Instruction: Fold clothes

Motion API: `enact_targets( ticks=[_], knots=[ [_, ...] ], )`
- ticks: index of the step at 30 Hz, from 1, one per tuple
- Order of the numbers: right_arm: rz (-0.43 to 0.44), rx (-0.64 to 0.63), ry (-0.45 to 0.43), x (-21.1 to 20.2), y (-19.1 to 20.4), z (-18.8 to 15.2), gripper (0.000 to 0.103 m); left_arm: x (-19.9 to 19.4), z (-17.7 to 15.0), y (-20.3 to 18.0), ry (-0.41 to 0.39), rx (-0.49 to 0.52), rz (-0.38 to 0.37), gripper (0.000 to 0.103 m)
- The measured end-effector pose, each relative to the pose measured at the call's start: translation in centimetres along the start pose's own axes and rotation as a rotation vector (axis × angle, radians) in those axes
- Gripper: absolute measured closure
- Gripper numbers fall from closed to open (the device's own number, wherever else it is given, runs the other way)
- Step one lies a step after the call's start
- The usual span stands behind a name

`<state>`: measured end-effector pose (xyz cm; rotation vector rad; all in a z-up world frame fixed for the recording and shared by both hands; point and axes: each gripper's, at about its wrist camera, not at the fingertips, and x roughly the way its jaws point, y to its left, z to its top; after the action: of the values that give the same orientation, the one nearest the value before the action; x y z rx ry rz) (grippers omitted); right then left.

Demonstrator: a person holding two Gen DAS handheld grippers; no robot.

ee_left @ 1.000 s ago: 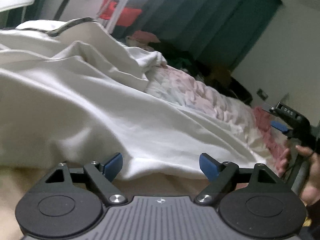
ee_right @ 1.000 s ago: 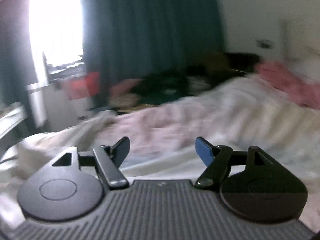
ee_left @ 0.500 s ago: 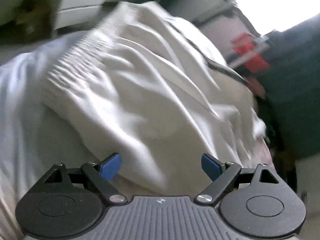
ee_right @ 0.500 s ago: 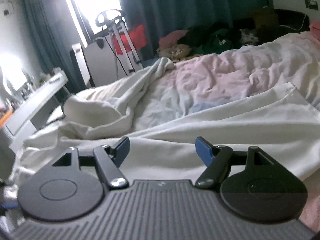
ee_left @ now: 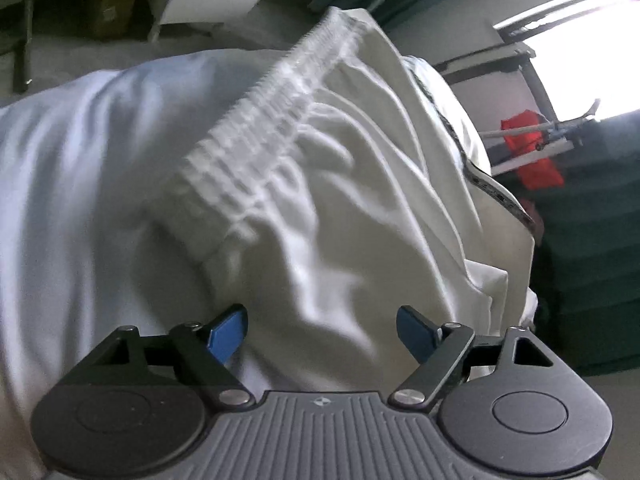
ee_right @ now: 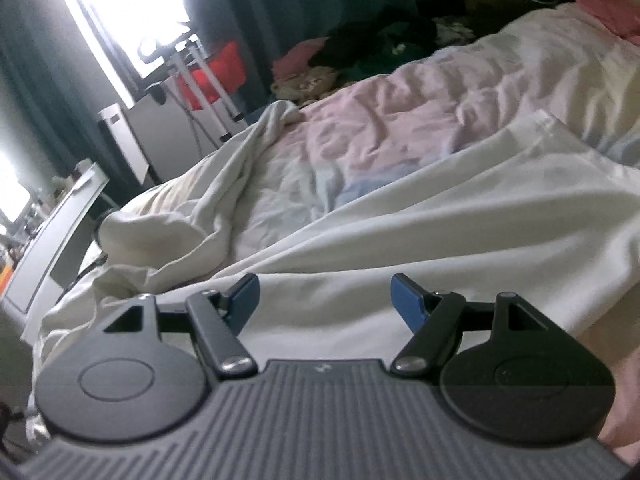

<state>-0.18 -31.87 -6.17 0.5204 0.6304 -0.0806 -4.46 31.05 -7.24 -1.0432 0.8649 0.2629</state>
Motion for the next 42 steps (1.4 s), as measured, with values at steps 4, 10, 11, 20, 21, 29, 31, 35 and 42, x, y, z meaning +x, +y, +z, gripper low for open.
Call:
enact_targets(
  ticks=[4, 10, 11, 20, 21, 29, 31, 35, 42],
  knots=[
    [-0.016, 0.043, -0.002, 0.0, -0.8, 0.3, 0.028, -1.3, -0.2, 1.6, -0.030, -0.109, -0.062, 0.019],
    [-0.030, 0.066, 0.012, 0.5, -1.2, 0.5, 0.028, 0.0, -0.1, 1.8, -0.023, -0.132, -0.016, 0.021],
    [-0.032, 0.061, 0.016, 0.6, -1.2, 0.4, 0.028, 0.5, 0.0, 1.7, -0.019, -0.124, -0.008, 0.024],
    [-0.044, 0.068, 0.023, 0.7, -1.6, 0.4, 0.028, 1.7, 1.4, 2.4, -0.065, -0.179, -0.021, 0.073],
    [-0.046, 0.083, 0.019, 0.6, -2.0, 0.5, 0.028, 1.6, 1.5, 2.7, -0.065, -0.202, -0.041, 0.076],
    [0.016, 0.430, -0.077, -2.8, -9.7, 2.6, 0.027, -3.4, 2.1, 0.8, -0.167, -0.017, -0.119, 0.086],
    [-0.010, 0.501, -0.126, -3.9, -11.9, 2.8, 0.027, -5.0, 2.3, 1.0, -0.171, -0.015, -0.142, 0.087],
    [-0.199, 0.628, -0.262, -5.8, -16.6, 3.0, 0.027, -8.1, 2.0, 0.8, -0.189, 0.009, -0.174, 0.087],
    [-0.376, 0.736, -0.327, -4.1, -22.4, 1.7, 0.028, -8.5, 2.8, 0.3, -0.179, 0.043, -0.126, 0.088]
  ],
)
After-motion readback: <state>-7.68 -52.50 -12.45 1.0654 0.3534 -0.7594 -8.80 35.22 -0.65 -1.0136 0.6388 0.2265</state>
